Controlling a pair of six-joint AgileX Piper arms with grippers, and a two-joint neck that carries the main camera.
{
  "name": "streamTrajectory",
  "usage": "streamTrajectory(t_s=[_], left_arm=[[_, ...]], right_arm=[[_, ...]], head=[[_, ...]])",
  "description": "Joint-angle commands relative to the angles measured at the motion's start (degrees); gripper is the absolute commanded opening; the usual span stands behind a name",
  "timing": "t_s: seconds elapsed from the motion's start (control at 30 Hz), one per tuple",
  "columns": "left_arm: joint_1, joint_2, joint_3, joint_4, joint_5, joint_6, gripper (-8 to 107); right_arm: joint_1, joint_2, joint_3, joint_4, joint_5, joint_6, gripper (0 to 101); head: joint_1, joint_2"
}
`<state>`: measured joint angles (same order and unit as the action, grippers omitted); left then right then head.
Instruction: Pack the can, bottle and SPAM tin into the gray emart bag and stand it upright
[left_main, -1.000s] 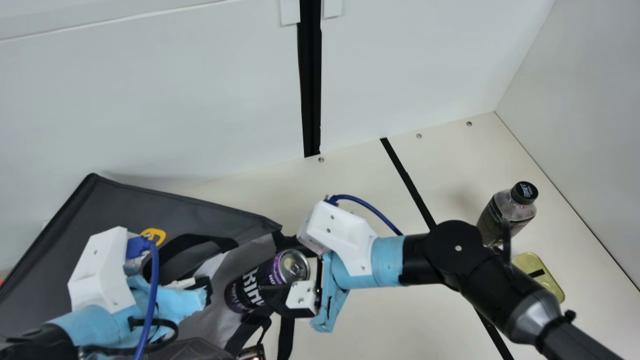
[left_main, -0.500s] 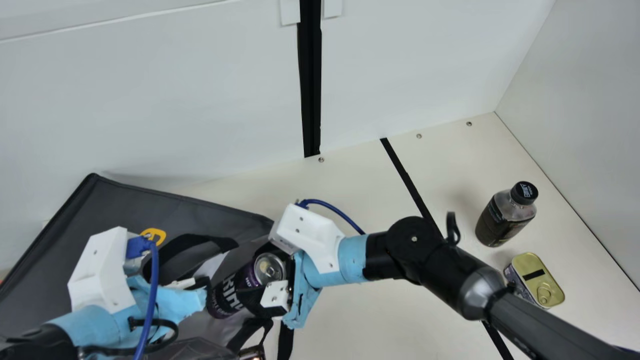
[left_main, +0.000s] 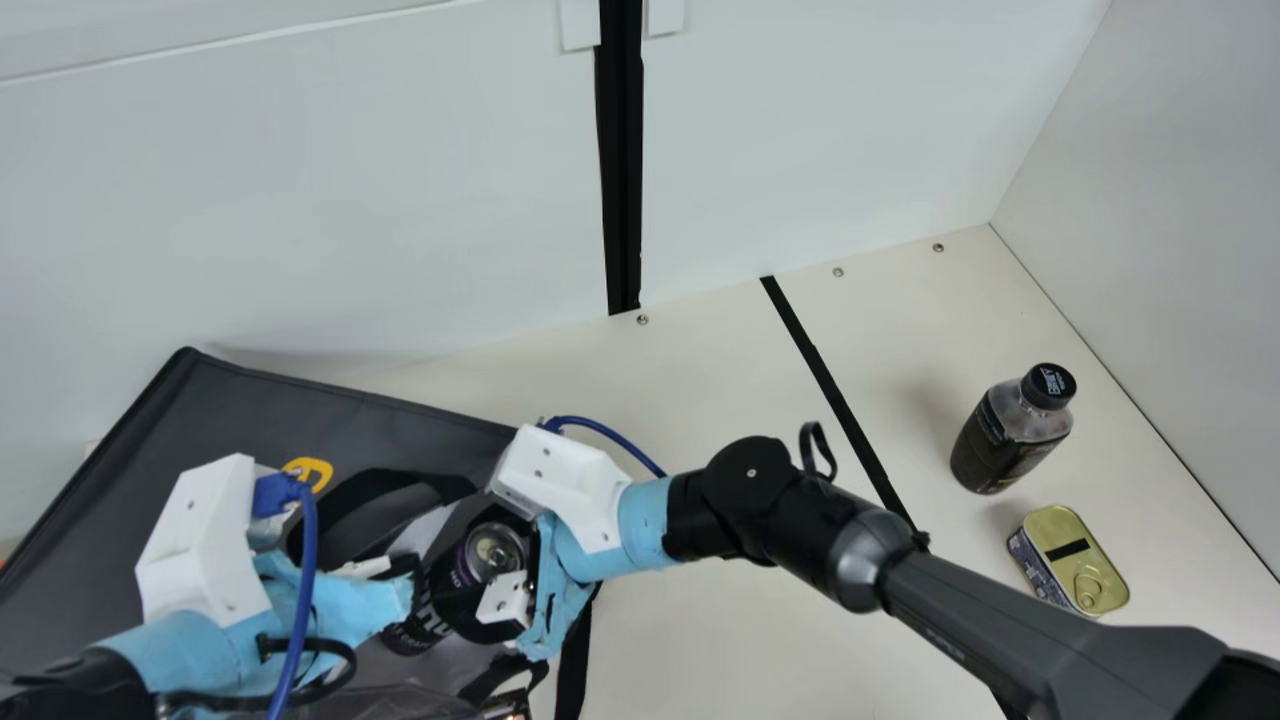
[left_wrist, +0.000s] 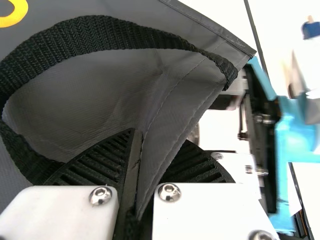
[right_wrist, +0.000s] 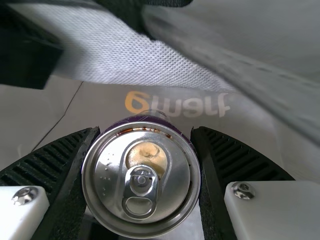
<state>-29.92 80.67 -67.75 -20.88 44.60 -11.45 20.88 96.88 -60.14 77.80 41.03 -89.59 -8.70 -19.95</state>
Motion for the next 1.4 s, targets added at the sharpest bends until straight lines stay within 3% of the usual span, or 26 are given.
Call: streamTrajectory(t_s=[0.0,0.23,0.73,1.17,1.37], left_arm=[[0.00,0.00,0.00,0.00,0.00,0.00,-8],[0.00,0.00,0.00,0.00,0.00,0.00,-8],[0.00,0.00,0.00,0.00,0.00,0.00,-8],[0.00,0.00,0.00,0.00,0.00,0.00,-8],[0.00,0.00,0.00,0.00,0.00,0.00,-8]], right_arm=[[0.33,1.12,-0.60,0.35,-0.24,-0.16,0],[1.43,4.37,-2.91,1.20,-1.41,-0.43,0],[1.39,5.80,-5.18,0.36,-1.88,0.18,50],[-0.20,3.91,-3.99,-0.77,-0.97,0.09,94],[-1.53,1.98,-2.56,-1.55,-0.45,-0.02,95]], head=[[-1.30,-0.05],[-1.30,-0.05],[-1.30,-0.05],[-1.30,-0.05],[-1.30,-0.05]])
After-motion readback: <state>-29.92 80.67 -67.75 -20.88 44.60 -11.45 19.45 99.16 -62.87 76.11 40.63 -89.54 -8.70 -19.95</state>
